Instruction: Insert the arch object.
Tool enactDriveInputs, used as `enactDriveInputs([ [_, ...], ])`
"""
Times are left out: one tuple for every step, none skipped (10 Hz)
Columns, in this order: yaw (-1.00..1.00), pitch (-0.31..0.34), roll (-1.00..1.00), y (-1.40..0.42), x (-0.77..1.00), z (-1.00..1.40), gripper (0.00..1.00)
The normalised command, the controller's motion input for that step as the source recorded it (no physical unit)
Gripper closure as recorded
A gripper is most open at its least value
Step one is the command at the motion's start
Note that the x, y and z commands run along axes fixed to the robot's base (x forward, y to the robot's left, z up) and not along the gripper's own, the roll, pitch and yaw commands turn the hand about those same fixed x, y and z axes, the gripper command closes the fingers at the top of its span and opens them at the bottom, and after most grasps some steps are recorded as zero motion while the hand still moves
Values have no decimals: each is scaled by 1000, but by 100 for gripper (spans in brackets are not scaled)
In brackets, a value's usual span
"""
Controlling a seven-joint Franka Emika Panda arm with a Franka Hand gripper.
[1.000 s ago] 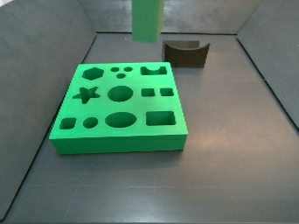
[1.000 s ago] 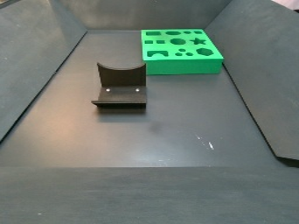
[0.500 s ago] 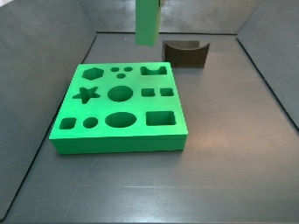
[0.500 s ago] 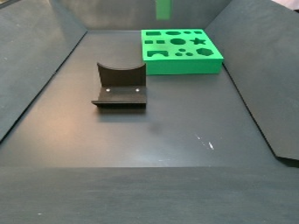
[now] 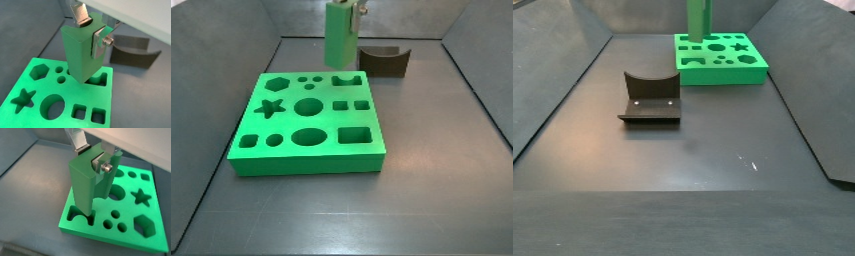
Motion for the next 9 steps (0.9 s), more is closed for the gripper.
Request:
enactDriveInputs([
  [-289, 0, -494, 223, 103, -111, 100],
  [-411, 30, -456, 123, 106, -157, 100],
  [-983, 80, -49, 0, 0, -209, 100],
  [-1000, 26, 0, 0, 0, -209, 100],
  [-1000, 3, 0, 0, 0, -194, 100],
  [-1000, 0, 1, 0, 0, -151, 100],
  [-1000, 0, 0, 0, 0, -114, 100],
  [-1000, -121, 0, 0, 0, -209, 100],
  [-920, -87, 264, 0, 34, -240, 100],
])
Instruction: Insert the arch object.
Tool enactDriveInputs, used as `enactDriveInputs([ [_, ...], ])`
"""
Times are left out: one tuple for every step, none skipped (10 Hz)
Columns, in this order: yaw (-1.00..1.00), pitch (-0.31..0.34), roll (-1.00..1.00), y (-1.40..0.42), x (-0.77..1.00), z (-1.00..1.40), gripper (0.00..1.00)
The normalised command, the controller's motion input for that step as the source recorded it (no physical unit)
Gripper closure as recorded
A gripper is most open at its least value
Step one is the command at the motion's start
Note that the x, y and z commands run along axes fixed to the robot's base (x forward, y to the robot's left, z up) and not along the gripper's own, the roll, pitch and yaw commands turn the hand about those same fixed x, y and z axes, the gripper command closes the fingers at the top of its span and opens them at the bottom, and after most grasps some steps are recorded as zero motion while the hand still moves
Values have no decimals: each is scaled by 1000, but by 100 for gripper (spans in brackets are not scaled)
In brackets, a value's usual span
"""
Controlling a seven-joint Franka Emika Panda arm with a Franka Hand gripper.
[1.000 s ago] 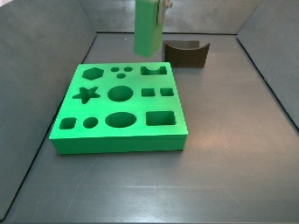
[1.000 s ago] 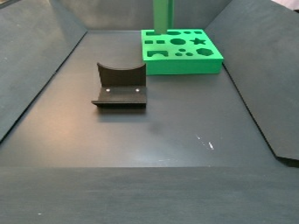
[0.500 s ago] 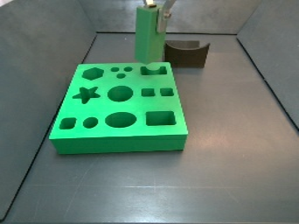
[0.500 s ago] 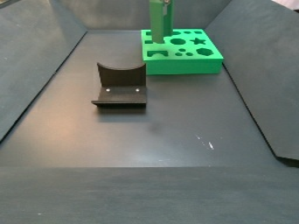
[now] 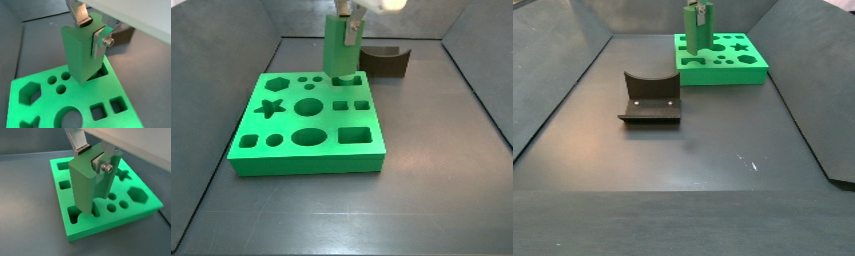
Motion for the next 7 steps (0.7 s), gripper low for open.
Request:
enactDriveInputs([
  [-786, -34, 380, 0, 0, -31, 100],
  [-843, -13, 193, 0, 103, -271, 100],
  [-1000, -47, 17, 0, 0, -326, 100],
  [-897, -30, -147, 0, 157, -237, 100],
  [-740, 0, -241, 0, 217, -211, 100],
  [-517, 0, -166, 154, 0, -237, 100],
  [-643, 26, -96, 3, 226, -343, 100],
])
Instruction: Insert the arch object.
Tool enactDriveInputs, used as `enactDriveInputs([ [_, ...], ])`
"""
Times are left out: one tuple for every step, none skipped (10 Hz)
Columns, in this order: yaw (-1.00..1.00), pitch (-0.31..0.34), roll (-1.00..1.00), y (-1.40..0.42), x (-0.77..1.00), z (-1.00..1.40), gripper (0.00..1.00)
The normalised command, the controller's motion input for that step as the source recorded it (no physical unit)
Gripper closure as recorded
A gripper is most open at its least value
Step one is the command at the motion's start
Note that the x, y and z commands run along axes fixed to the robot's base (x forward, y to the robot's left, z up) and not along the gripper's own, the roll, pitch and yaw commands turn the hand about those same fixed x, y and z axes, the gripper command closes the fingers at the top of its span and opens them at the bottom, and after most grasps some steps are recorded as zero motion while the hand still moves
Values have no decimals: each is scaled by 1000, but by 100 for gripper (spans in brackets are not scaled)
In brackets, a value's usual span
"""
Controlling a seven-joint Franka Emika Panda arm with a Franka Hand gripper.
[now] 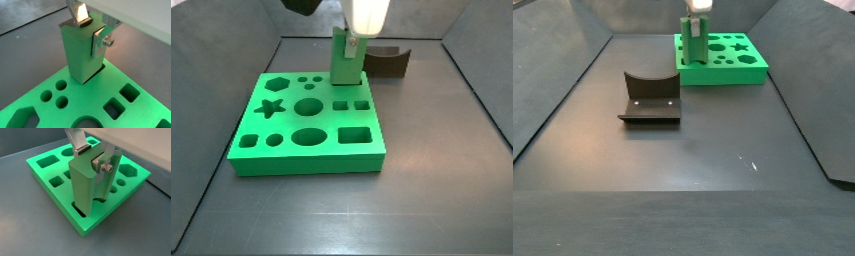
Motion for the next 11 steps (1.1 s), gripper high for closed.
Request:
enactDriveInputs([
  [-517, 20, -81, 14, 211, -314, 100],
  [-420, 0, -190, 0, 157, -394, 100],
  [-417, 0, -230, 0, 217, -406, 100],
  [-137, -6, -310, 0, 0, -503, 100],
  [-89, 0, -316, 0, 0, -517, 100],
  [-117, -79, -221, 0, 0, -689, 100],
  [-97, -97, -137, 0, -29, -609, 100],
  [-100, -3, -36, 0, -31, 0, 100],
  [0, 0, -14, 0, 0, 0, 100],
  [0, 0, -6, 0, 0, 0, 100],
  [0, 0, 0, 0, 0, 0, 0],
])
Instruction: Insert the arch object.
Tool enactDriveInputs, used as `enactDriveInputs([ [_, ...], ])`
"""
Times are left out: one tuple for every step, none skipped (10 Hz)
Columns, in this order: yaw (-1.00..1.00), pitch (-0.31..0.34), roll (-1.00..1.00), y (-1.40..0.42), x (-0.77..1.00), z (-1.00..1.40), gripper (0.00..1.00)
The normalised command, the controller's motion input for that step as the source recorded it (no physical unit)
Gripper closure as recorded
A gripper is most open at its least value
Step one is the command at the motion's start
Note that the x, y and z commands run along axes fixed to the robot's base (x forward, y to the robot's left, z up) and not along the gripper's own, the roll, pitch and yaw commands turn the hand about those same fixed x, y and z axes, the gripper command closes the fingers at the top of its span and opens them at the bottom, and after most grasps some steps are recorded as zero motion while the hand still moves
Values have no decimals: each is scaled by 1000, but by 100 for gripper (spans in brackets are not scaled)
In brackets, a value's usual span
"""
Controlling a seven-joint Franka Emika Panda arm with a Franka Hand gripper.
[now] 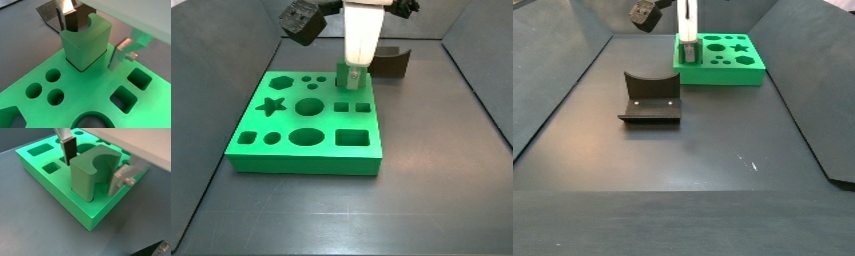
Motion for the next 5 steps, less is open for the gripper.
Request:
enactDriveInputs([
  [0, 0, 16, 0, 0, 0, 0],
  [-151, 0, 21, 0, 0, 226, 0],
  [-214, 0, 27, 0, -3, 411, 0],
  [-180, 0, 14, 0, -43, 520, 0],
  [-160, 0, 0, 9, 0, 334, 0],
])
